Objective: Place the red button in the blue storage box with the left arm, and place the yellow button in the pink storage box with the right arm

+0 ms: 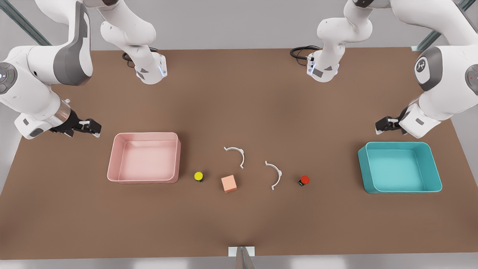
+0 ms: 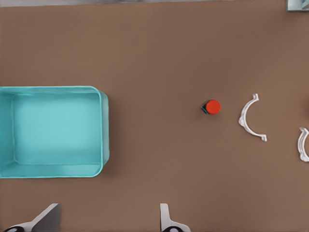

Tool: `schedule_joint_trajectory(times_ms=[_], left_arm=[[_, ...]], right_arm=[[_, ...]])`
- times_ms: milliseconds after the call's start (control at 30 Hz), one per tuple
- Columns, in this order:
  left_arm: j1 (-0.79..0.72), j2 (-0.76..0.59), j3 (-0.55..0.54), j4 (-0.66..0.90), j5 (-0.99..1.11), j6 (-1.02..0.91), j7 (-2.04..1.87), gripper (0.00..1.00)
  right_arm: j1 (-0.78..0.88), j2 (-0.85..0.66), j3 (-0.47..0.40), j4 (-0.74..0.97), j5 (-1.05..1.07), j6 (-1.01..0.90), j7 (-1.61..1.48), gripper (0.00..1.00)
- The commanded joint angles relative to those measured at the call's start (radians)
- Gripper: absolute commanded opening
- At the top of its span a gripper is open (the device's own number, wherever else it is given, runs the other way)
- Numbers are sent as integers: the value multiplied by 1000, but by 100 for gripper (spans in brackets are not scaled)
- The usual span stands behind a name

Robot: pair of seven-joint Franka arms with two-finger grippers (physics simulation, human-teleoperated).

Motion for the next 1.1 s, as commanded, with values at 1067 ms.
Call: schedule_joint_trajectory(times_ms=[1067], left_arm=[[-276,494,-9,-306,-53,1012,15,100]], right_arm=[[273,728,235,119,-105,595,50,100]])
